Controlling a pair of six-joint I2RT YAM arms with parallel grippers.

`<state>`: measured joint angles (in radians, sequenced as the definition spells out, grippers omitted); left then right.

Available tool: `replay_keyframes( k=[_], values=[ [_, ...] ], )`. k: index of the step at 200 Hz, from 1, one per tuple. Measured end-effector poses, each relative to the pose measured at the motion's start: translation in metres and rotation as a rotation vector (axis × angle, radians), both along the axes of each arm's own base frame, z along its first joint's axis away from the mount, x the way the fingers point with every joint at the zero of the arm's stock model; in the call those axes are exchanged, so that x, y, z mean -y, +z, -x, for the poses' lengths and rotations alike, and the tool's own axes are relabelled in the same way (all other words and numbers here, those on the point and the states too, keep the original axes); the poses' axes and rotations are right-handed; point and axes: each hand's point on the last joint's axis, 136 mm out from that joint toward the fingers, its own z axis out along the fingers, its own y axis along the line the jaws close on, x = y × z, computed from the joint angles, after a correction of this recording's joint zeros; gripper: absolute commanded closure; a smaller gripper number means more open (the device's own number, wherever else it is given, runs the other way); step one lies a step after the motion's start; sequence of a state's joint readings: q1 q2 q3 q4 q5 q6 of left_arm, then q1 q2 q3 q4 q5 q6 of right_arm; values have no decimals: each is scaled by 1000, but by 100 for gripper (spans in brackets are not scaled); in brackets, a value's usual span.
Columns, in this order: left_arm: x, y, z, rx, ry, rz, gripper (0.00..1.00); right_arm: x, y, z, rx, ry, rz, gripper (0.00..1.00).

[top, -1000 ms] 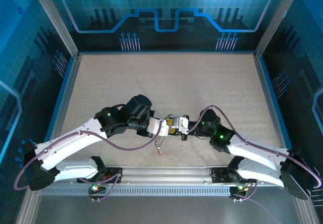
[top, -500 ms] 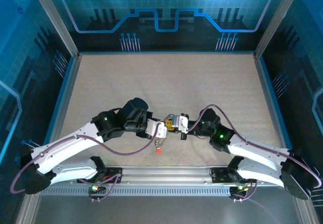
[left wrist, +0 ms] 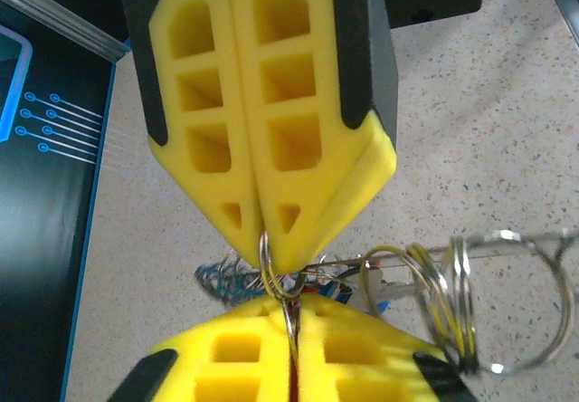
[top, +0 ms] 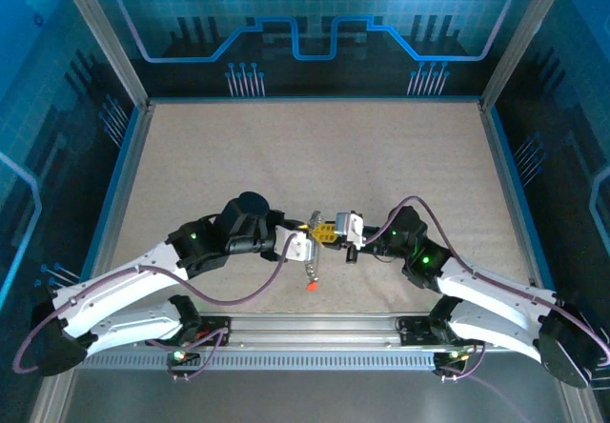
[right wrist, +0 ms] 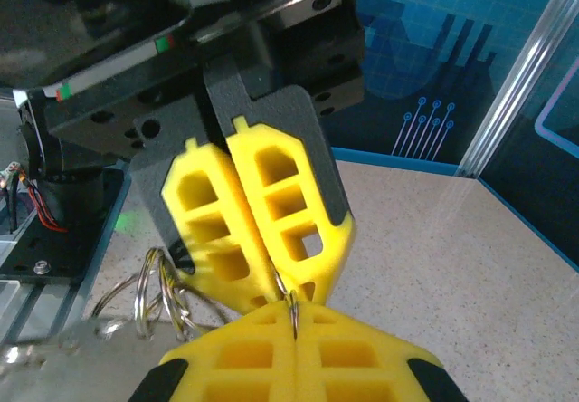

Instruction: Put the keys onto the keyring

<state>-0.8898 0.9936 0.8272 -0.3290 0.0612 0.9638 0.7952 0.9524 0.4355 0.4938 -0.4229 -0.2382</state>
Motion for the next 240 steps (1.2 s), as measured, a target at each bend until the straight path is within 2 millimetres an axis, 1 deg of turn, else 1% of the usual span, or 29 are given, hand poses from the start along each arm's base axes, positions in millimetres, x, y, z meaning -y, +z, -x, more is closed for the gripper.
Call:
replay_keyframes(
  k=[30, 41, 61, 73, 81, 100, 116, 126, 141, 164, 189, 216, 240],
  values=[
    [-7, -18, -6, -37, 55, -4, 73, 4, 5, -4, -13, -16, -24, 100],
    [-5, -18, -7, -48, 71, 24, 70, 3, 6, -4, -16, -16, -30, 100],
    [-1, -13, -10, -51, 93, 93, 69, 2, 5, -5, -30, -14, -38, 100],
    [-1, -6, -10, -49, 103, 134, 68, 0, 3, -6, -38, -14, -36, 100],
    [-2, 3, -10, -39, 108, 167, 67, 0, 2, -7, -46, -16, -32, 100],
    [-8, 27, -9, -8, 128, 256, 65, 0, -1, -9, -61, -29, -19, 100],
    [-17, 48, -5, 25, 138, 337, 62, 0, 0, -11, -66, -39, -12, 100],
    [-21, 56, -2, 38, 141, 374, 61, 1, -1, -13, -70, -46, -6, 100],
    [-25, 61, 2, 40, 145, 402, 60, 2, -4, -14, -78, -54, 6, 100],
    [-26, 60, 2, 24, 153, 412, 59, 3, -8, -15, -83, -56, 20, 100],
    [-22, 54, 0, -1, 151, 409, 60, 3, -5, -15, -81, -54, 17, 100],
    [-13, 38, -1, -48, 133, 369, 61, 1, 0, -16, -77, -48, 12, 100],
    [-10, 25, -2, -81, 129, 334, 61, -1, 4, -17, -77, -47, 6, 100]
  ],
)
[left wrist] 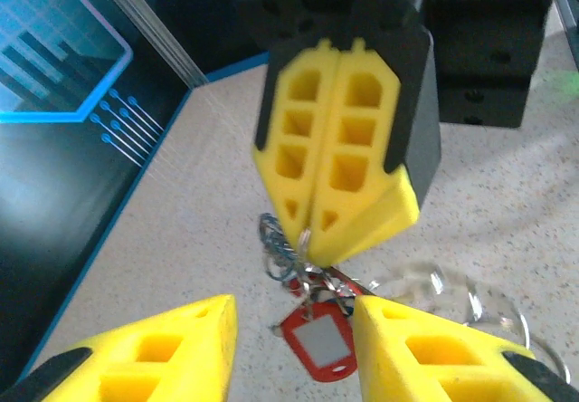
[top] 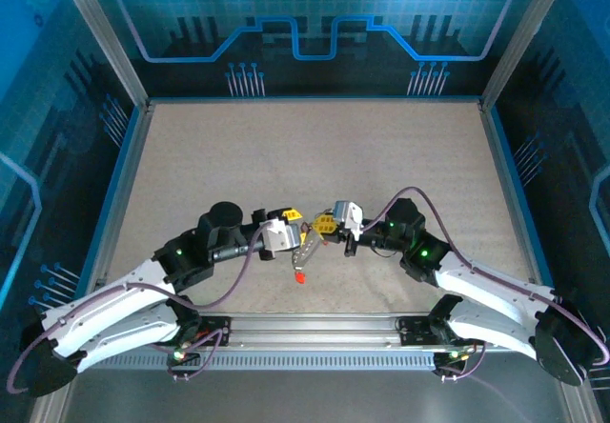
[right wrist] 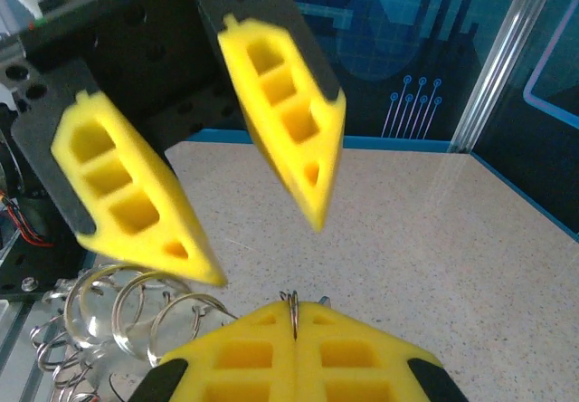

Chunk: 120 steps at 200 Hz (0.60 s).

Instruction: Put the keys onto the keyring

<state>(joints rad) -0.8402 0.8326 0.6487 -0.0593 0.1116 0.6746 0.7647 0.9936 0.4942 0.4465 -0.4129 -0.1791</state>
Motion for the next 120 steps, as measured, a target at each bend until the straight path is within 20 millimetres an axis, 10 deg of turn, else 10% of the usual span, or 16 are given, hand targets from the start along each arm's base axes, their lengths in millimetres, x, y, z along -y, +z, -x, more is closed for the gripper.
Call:
replay_keyframes(
  k=[120],
  values=[
    [8, -17, -2, -115, -8, 2, 77, -7, 0, 8, -6, 67, -1, 100]
  ],
)
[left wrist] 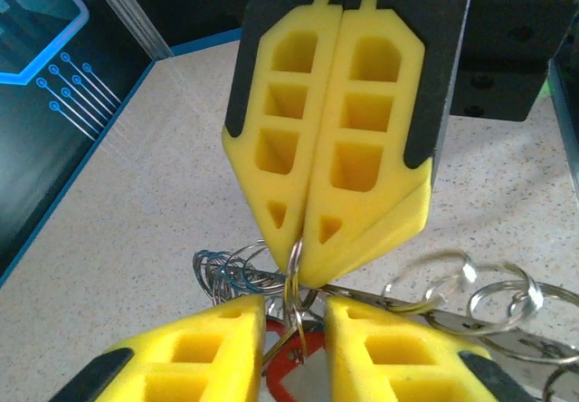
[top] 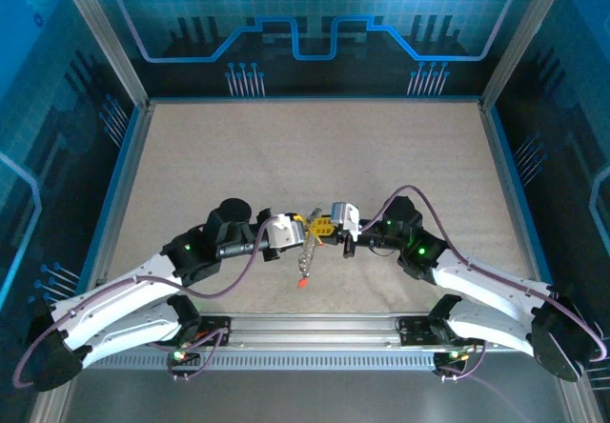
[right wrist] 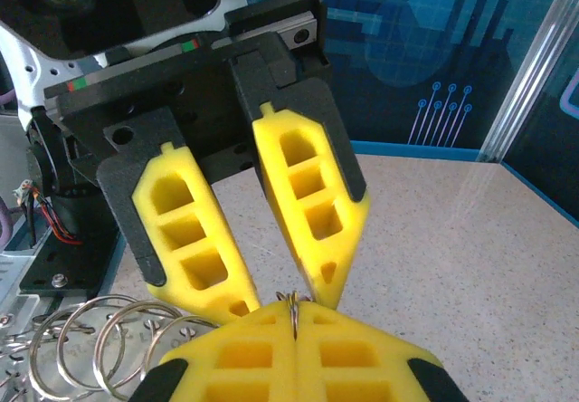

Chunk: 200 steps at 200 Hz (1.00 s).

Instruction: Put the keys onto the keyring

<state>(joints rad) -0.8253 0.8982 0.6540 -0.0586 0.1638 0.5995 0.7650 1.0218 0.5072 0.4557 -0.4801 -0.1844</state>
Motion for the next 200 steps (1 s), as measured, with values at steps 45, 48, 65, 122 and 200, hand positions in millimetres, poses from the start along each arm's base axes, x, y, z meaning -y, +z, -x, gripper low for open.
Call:
replay_keyframes(
  k=[45, 48, 65, 122, 200],
  values=[
    [3, -3, -1, -10, -10, 0, 84, -1, -2, -1, 10, 1, 8, 100],
    [3, -3, -1, -12, -10, -1, 85, -1, -2, -1, 10, 1, 8, 100],
    [4, -5, -2, -17, -11, -5, 91, -1, -3, -1, 15, -1, 13, 100],
    [2, -6, -5, -20, -18, -80, 100, 2, -9, -2, 38, -10, 47, 92],
    [-7, -8, -8, 35, -72, -357, 100, 2, -15, 0, 44, 25, 160, 84]
  ],
)
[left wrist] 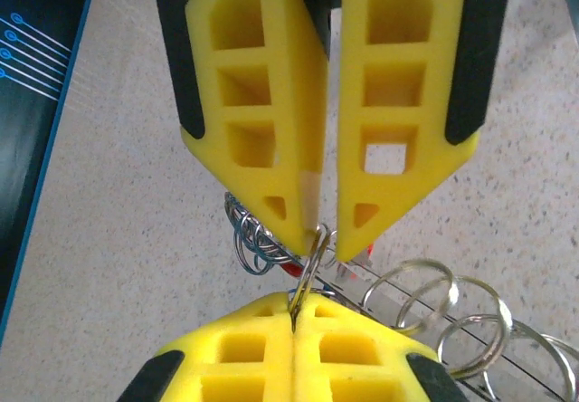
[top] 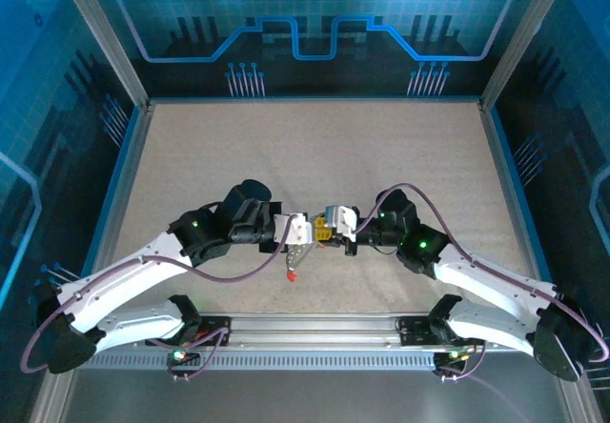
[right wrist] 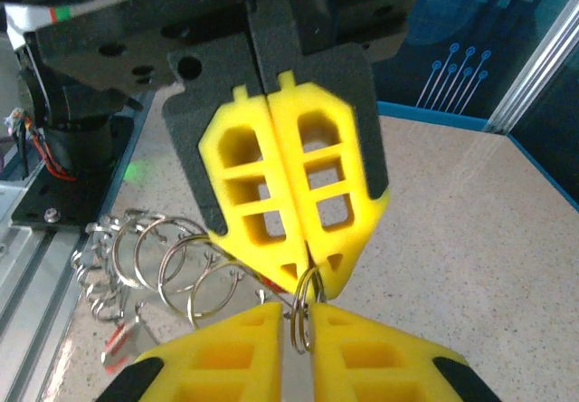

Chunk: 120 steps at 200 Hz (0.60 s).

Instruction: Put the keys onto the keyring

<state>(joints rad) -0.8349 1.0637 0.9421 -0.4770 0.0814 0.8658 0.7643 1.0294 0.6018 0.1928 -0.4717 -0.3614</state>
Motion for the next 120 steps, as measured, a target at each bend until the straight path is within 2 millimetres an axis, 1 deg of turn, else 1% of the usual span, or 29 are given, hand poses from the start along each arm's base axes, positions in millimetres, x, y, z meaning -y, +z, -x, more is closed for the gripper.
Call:
replay_keyframes(
  k=[17, 42, 96, 112, 120],
  values=[
    [-2, -5, 1, 9, -14, -64, 100, -1, -5, 1, -21, 8, 19, 83],
    [-4, -10, 1, 21, -29, -130, 100, -3, -8, 1, -39, 20, 30, 82],
    [-3, -9, 2, 25, -37, -134, 100, -8, -17, -1, -87, 25, 42, 82],
    [-3, -9, 2, 25, -39, -132, 100, -8, -18, -2, -96, 20, 42, 85],
    [-2, -8, 2, 24, -41, -129, 100, -8, -17, -2, -95, 18, 39, 89]
  ],
)
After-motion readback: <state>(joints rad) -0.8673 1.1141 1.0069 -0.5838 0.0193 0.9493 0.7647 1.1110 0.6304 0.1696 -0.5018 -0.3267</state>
